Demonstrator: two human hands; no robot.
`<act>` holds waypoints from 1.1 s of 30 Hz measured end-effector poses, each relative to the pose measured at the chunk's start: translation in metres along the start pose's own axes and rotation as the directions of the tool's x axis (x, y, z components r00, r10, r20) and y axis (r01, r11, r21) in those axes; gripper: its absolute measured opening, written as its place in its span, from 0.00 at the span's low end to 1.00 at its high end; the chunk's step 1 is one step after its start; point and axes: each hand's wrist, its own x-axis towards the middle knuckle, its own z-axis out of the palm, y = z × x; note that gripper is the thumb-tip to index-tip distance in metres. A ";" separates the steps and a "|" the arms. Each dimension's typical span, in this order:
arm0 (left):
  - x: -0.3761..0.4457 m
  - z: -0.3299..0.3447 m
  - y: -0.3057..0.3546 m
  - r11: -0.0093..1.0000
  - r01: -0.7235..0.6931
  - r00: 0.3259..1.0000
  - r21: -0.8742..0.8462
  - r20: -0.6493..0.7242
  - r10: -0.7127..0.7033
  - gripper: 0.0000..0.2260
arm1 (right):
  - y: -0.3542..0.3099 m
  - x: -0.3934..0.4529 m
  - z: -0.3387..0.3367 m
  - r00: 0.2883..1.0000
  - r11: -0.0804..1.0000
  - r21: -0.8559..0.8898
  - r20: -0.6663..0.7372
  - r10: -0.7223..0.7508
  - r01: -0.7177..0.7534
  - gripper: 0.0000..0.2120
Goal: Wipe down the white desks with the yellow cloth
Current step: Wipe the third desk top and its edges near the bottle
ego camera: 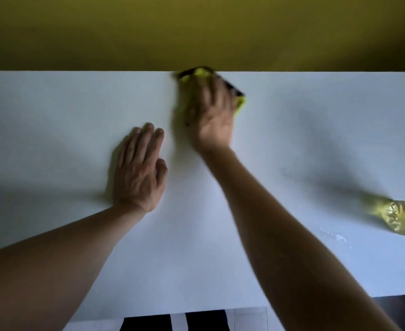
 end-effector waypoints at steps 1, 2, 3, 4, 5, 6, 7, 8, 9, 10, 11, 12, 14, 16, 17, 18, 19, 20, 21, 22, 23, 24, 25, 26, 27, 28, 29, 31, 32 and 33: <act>-0.001 0.000 0.000 1.000 -0.001 1.000 -0.001 0.004 0.001 0.27 | -0.022 -0.010 0.002 0.995 0.997 0.041 0.072 -0.071 0.068 0.27; 0.000 -0.001 -0.001 1.000 -0.004 1.000 -0.001 0.006 0.004 0.27 | -0.031 -0.016 0.003 0.984 0.992 0.054 0.133 -0.122 0.116 0.27; 0.000 -0.001 -0.001 1.000 -0.006 1.000 0.001 0.006 0.006 0.27 | -0.029 -0.018 0.002 0.973 0.987 0.051 0.169 -0.157 0.150 0.28; 0.000 -0.001 -0.001 1.000 -0.007 1.000 0.003 0.005 0.007 0.27 | -0.017 -0.016 -0.003 0.970 0.985 0.049 0.173 -0.171 0.165 0.28; 0.000 -0.001 -0.001 1.000 -0.010 1.000 0.002 0.004 0.010 0.27 | 0.001 -0.013 -0.009 0.977 0.988 0.043 0.150 -0.152 0.147 0.27; 0.001 0.000 -0.002 1.000 -0.009 1.000 -0.004 0.006 0.009 0.27 | 0.024 -0.009 -0.018 0.988 0.995 0.025 0.123 -0.097 0.095 0.27; 0.000 0.000 -0.001 1.000 -0.004 1.000 -0.010 0.007 0.005 0.27 | 0.049 -0.006 -0.028 0.996 1.000 -0.017 0.088 -0.017 0.019 0.27; 0.000 0.000 -0.001 1.000 -0.001 1.000 -0.015 0.005 0.001 0.27 | 0.078 -0.003 -0.040 0.997 0.995 -0.074 0.043 0.071 -0.068 0.27; 0.000 0.001 0.000 1.000 0.001 1.000 -0.017 0.000 -0.001 0.27 | 0.107 -0.001 -0.054 0.989 0.981 -0.126 -0.012 0.149 -0.150 0.27; 0.000 0.001 0.000 1.000 0.002 1.000 -0.017 -0.007 -0.002 0.27 | 0.131 -0.001 -0.068 0.973 0.960 -0.157 -0.059 0.223 -0.230 0.27; 0.000 0.001 0.000 1.000 0.004 1.000 -0.019 -0.013 -0.004 0.27 | 0.148 -0.001 -0.080 0.948 0.935 -0.163 -0.083 0.307 -0.316 0.27; 0.001 0.001 0.000 1.000 0.007 1.000 -0.023 -0.020 -0.007 0.26 | 0.157 -0.001 -0.086 0.916 0.903 -0.154 -0.092 0.390 -0.400 0.27; 0.001 0.002 -0.001 1.000 0.008 1.000 -0.030 -0.023 -0.009 0.26 | 0.149 -0.002 -0.084 0.861 0.850 -0.140 -0.113 0.497 -0.508 0.26; 0.001 0.002 -0.001 0.999 0.011 1.000 -0.035 -0.021 -0.012 0.26 | 0.115 -0.011 -0.071 0.884 0.872 -0.152 -0.131 0.450 -0.466 0.27; 0.001 0.002 -0.001 0.999 0.007 1.000 -0.035 -0.017 -0.008 0.26 | 0.092 -0.019 -0.062 0.921 0.911 -0.149 -0.120 0.370 -0.386 0.28; 0.001 0.002 -0.001 0.999 0.004 1.000 -0.034 -0.012 -0.005 0.26 | 0.065 -0.032 -0.052 0.957 0.950 -0.124 -0.089 0.276 -0.286 0.28; 0.000 0.002 -0.002 0.999 0.002 1.000 -0.037 -0.011 -0.003 0.26 | 0.036 -0.046 -0.043 0.981 0.978 -0.075 -0.037 0.190 -0.192 0.28; 0.000 0.003 -0.003 0.999 -0.001 1.000 -0.041 -0.015 0.000 0.26 | 0.008 -0.061 -0.035 0.993 0.993 -0.022 0.026 0.114 -0.113 0.28; -0.001 0.003 -0.004 0.999 -0.006 1.000 -0.047 -0.018 0.005 0.26 | -0.016 -0.075 -0.032 0.995 0.999 0.018 0.091 0.043 -0.045 0.28; -0.002 0.003 -0.005 0.999 -0.011 1.000 -0.051 -0.020 0.010 0.26 | -0.033 -0.087 -0.030 0.989 0.999 0.041 0.145 -0.018 0.013 0.28; -0.002 0.003 -0.005 0.998 -0.016 1.000 -0.054 -0.024 0.015 0.26 | -0.039 -0.094 -0.030 0.981 0.997 0.044 0.178 -0.072 0.065 0.27; -0.001 0.003 -0.005 0.998 -0.018 1.000 -0.052 -0.021 0.017 0.26 | -0.033 -0.094 -0.033 0.974 0.994 0.044 0.196 -0.111 0.105 0.27; -0.001 0.002 -0.005 0.999 -0.019 1.000 -0.047 -0.010 0.019 0.26 | -0.019 -0.091 -0.039 0.975 0.992 0.048 0.188 -0.120 0.113 0.27; -0.001 0.001 -0.004 0.999 -0.018 1.000 -0.043 -0.001 0.018 0.26 | 0.002 -0.088 -0.046 0.982 0.995 0.049 0.163 -0.091 0.084 0.27; -0.001 0.000 -0.004 0.999 -0.013 1.000 -0.038 0.007 0.014 0.26 | 0.027 -0.084 -0.055 0.991 0.999 0.034 0.128 -0.024 0.019 0.26; -0.002 -0.001 -0.003 0.999 -0.007 1.000 -0.033 0.014 0.008 0.26 | 0.056 -0.081 -0.066 0.994 0.998 -0.005 0.087 0.062 -0.062 0.26; -0.002 -0.001 -0.002 1.000 -0.002 1.000 -0.028 0.019 0.003 0.26 | 0.086 -0.080 -0.079 0.988 0.988 -0.061 0.042 0.146 -0.144 0.27; -0.001 0.000 -0.001 1.000 0.007 1.000 -0.027 0.022 -0.007 0.26 | 0.141 -0.077 -0.109 0.956 0.947 -0.129 -0.033 0.293 -0.295 0.28; -0.001 0.001 -0.001 1.000 0.012 1.000 -0.026 0.024 -0.011 0.26 | 0.154 -0.076 -0.118 0.926 0.917 -0.130 -0.058 0.372 -0.377 0.28; -0.001 0.001 -0.001 1.000 0.014 1.000 -0.023 0.024 -0.013 0.26 | 0.158 -0.075 -0.121 0.891 0.883 -0.123 -0.084 0.445 -0.453 0.28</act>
